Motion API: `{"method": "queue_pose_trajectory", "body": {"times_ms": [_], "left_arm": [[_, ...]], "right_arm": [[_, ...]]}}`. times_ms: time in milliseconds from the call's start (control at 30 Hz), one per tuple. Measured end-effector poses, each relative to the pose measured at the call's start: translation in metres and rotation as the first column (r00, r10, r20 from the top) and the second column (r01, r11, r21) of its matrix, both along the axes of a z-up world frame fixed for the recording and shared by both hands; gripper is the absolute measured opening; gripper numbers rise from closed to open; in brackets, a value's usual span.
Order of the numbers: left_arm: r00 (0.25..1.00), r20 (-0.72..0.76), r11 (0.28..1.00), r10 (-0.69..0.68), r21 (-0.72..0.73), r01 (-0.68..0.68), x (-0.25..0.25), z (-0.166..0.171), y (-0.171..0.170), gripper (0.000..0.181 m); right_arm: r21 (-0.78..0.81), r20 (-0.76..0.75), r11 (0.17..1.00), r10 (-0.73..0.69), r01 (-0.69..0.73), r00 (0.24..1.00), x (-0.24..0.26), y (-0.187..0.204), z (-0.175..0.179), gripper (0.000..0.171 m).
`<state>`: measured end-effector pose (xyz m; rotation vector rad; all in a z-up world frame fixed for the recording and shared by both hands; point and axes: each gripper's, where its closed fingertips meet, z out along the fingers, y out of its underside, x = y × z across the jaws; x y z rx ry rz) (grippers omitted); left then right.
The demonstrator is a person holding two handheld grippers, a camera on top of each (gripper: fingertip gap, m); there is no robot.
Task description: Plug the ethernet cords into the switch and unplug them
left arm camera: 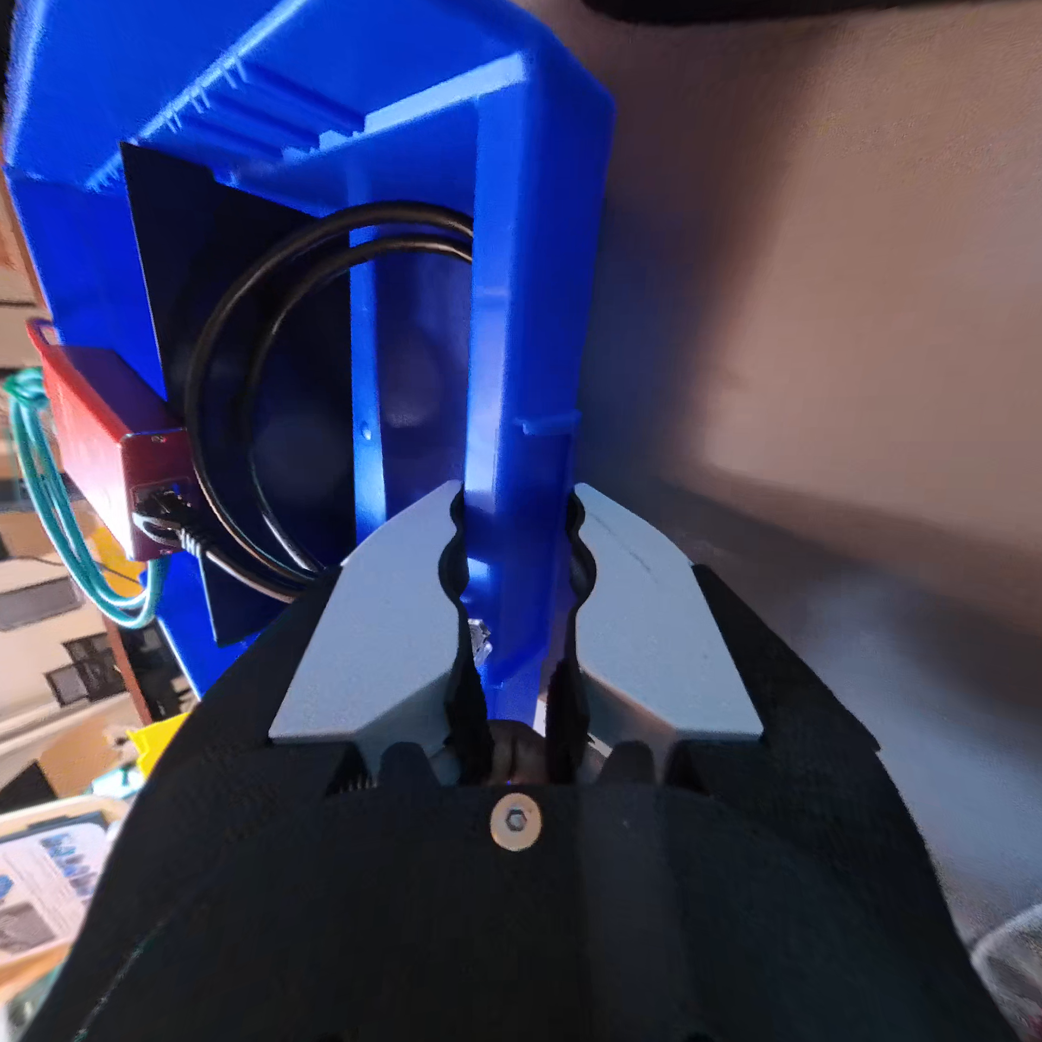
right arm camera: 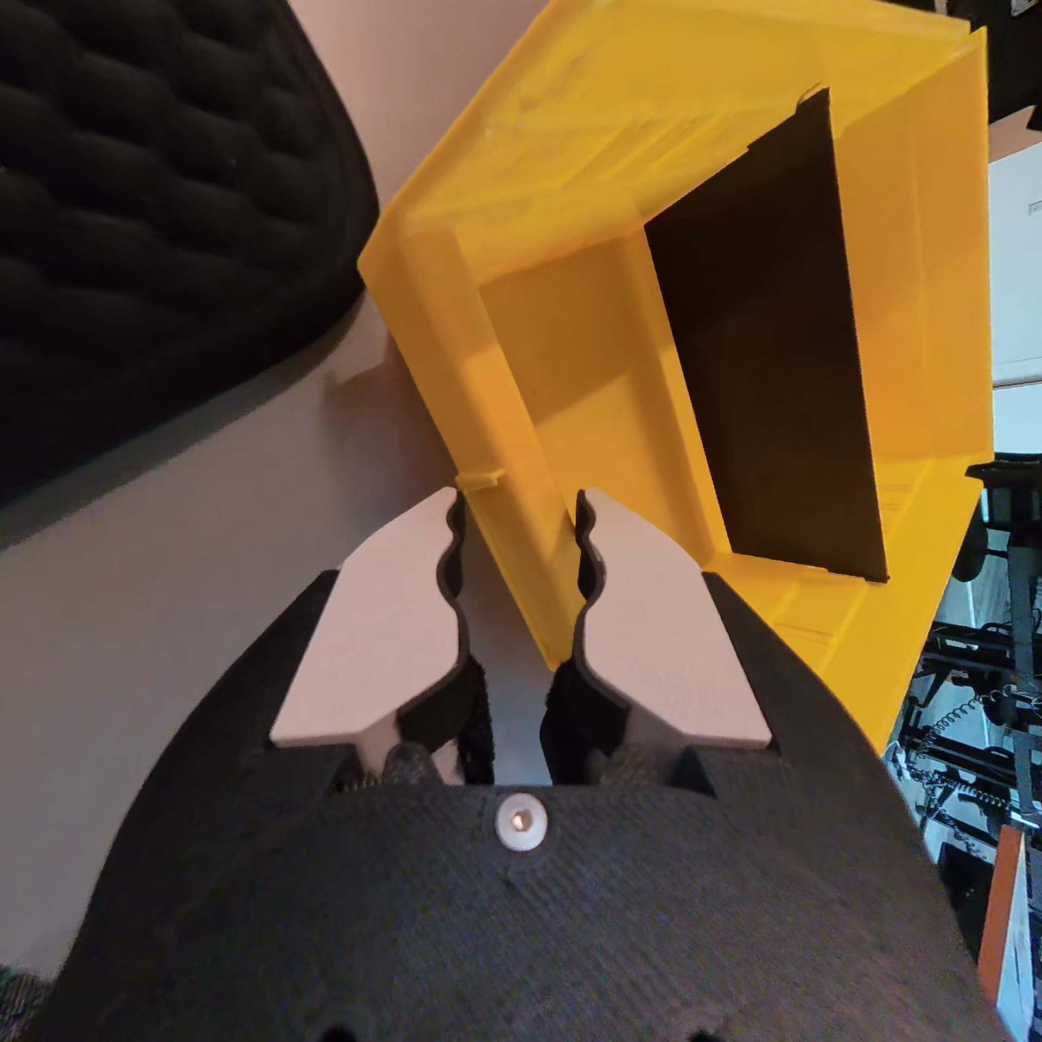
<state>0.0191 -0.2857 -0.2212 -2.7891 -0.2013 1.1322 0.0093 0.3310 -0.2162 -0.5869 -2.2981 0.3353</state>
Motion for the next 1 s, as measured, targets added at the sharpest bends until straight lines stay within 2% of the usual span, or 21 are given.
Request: {"method": "queue_pose_trajectory", "body": {"times_ms": [200, 300, 400, 467, 567, 633, 667, 800, 1000], "left_arm": [[0.999, -0.022, 0.997, -0.047, 0.067, 0.049, 0.035, 0.001, -0.013, 0.033], [0.999, -0.008, 0.945, -0.044, 0.324, 0.044, 0.050, 0.009, 0.007, 0.048], [0.997, -0.059, 0.786, -0.043, 0.614, 0.071, 0.056, 0.051, 0.030, 0.059], [0.992, -0.096, 0.646, 0.083, 0.763, 0.020, 0.045, 0.092, 0.029, 0.064], [0.943, 0.023, 0.441, 0.331, 0.880, -0.176, 0.018, 0.123, 0.011, 0.084], [0.923, 0.103, 0.341, 0.372, 0.909, -0.239, 0.002, 0.133, 0.011, 0.095], [0.913, 0.121, 0.322, 0.389, 0.911, -0.258, -0.007, 0.136, 0.009, 0.096], [0.852, 0.186, 0.386, 0.489, 0.830, -0.403, -0.048, 0.130, -0.011, 0.099], [0.779, 0.369, 0.427, 0.507, 0.677, -0.599, -0.091, 0.094, -0.025, 0.099]], "right_arm": [[0.007, 0.112, 1.000, 0.024, -0.025, 0.993, 0.032, 0.006, 0.000, 0.037], [-0.038, 0.147, 0.999, 0.016, -0.010, 0.989, 0.044, 0.006, 0.003, 0.038], [-0.162, 0.045, 0.986, 0.033, -0.025, 0.998, 0.044, -0.006, 0.028, 0.048], [-0.272, -0.094, 0.961, 0.033, -0.057, 0.995, 0.039, -0.017, 0.057, 0.064], [-0.393, -0.294, 0.906, 0.037, -0.155, 0.955, 0.035, -0.038, 0.100, 0.079], [-0.422, -0.363, 0.882, 0.048, -0.210, 0.931, 0.036, -0.049, 0.116, 0.083], [-0.421, -0.380, 0.880, 0.050, -0.221, 0.923, 0.036, -0.052, 0.121, 0.084], [-0.369, -0.397, 0.901, 0.070, -0.229, 0.915, 0.039, -0.058, 0.125, 0.082], [-0.328, -0.414, 0.918, 0.070, -0.221, 0.907, 0.037, -0.056, 0.123, 0.076]]}}
